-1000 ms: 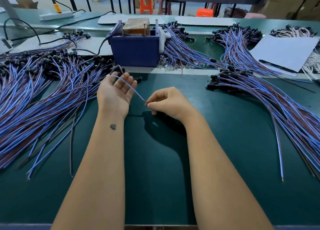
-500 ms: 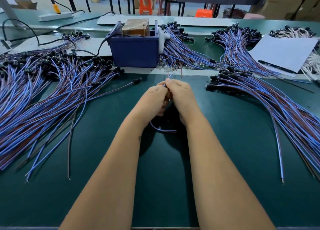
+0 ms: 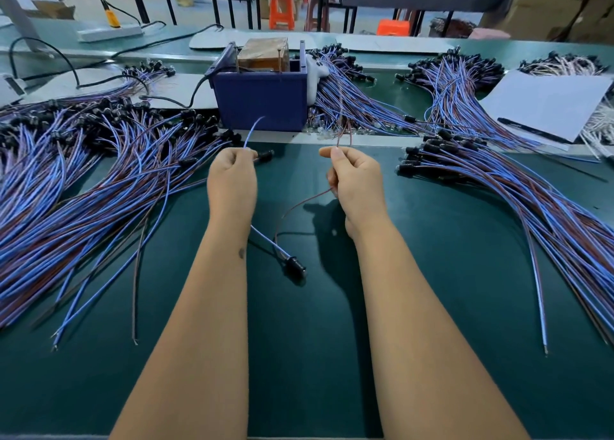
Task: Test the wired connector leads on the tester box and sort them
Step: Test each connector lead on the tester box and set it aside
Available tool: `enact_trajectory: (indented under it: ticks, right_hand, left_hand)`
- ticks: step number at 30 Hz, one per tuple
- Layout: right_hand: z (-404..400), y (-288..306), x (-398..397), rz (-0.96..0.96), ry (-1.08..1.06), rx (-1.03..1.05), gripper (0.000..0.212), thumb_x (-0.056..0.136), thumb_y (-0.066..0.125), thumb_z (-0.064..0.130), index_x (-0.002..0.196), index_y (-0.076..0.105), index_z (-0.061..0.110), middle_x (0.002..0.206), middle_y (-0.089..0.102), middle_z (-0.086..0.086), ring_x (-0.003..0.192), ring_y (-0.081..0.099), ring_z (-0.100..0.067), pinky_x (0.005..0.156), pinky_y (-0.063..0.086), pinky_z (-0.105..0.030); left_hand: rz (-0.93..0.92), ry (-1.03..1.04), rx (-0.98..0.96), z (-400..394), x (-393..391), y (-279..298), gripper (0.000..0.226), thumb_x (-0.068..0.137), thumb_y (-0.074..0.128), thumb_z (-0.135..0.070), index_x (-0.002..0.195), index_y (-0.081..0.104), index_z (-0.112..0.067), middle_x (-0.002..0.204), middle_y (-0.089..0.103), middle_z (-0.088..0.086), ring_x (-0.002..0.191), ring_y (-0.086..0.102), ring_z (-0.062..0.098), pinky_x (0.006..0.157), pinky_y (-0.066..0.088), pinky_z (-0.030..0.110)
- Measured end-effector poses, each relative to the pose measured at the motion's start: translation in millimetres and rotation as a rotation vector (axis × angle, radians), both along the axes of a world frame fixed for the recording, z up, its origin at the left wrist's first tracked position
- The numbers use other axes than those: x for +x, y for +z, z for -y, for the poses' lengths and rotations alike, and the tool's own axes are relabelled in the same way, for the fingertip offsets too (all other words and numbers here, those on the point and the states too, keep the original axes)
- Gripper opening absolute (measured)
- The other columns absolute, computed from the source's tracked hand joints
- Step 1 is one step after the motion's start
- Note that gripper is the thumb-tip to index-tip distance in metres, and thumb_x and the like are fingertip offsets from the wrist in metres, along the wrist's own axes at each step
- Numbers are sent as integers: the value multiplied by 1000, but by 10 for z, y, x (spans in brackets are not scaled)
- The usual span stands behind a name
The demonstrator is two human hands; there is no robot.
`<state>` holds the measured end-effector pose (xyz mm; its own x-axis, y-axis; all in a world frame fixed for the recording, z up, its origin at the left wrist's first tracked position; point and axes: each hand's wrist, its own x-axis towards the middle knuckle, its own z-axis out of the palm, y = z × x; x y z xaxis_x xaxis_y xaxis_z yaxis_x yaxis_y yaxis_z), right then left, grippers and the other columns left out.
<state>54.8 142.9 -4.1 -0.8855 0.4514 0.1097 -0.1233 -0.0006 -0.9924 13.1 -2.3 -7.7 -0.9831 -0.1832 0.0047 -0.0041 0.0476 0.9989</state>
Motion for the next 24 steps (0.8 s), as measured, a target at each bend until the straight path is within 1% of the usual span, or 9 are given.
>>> enact_trajectory:
  ticks: [2,4,7,11,13,15,17,22,24]
  right_hand:
    - [30,-1,-1,-15,-2,7,25,102,45,14,91,67,15,53,36,4,48,32,-5,46,28,-14]
    - [71,2,-8,-11,10,11,26,102,43,12,94,67,17,56,34,4,49,30,-5,46,26,-15]
    - [132,9,-34,11,36,-26,29,100,40,6,104,67,16,61,34,3,54,29,-7,50,27,-18]
    - [172,-32,-63,11,16,16,34,97,42,5,116,67,19,59,38,8,51,30,-6,50,30,-19]
    - [197,-58,-90,-14,-21,60,33,98,45,7,120,67,17,59,44,15,53,35,-1,57,35,-19]
    - [233,-65,-136,-40,-49,86,32,98,47,9,124,66,14,70,50,20,66,44,1,72,40,-22]
    - [258,-66,-188,-56,-78,85,32,98,48,8,125,65,12,77,51,18,76,47,-1,80,41,-26]
    - [274,-91,-360,-10,-166,118,34,97,46,8,124,65,12,89,55,4,82,47,-14,79,42,-30]
    - [301,-79,-406,23,-182,155,35,97,45,11,125,65,16,99,65,4,84,51,-16,81,46,-30]
  left_hand:
    - [-10,12,88,32,-5,28,23,95,42,-25,80,60,-25,46,34,-14,41,26,8,45,23,25]
    - [-75,2,162,38,2,46,28,99,40,-18,78,58,-24,49,35,-12,42,25,7,43,23,23]
    - [-155,-9,197,25,18,56,27,100,42,-11,83,61,-21,61,45,-6,45,36,4,43,32,18]
    - [-148,31,180,0,-29,12,23,100,47,-10,89,64,-19,70,57,-3,50,50,1,52,47,17]
    - [-98,64,197,9,-71,-32,20,100,48,-8,92,65,-13,71,58,0,51,53,2,57,51,19]
    - [-66,104,205,15,-106,-64,17,99,49,-7,94,65,-8,71,59,1,51,56,4,59,53,21]
    - [-72,144,205,5,-129,-79,16,98,50,-6,92,65,-7,69,59,1,50,57,6,58,54,21]
    - [-101,213,185,-48,-140,-88,17,98,50,-7,89,64,-11,68,59,0,49,59,4,57,54,22]
    - [-104,224,161,-66,-136,-95,17,98,50,-8,89,63,-13,69,60,0,48,59,4,58,54,22]
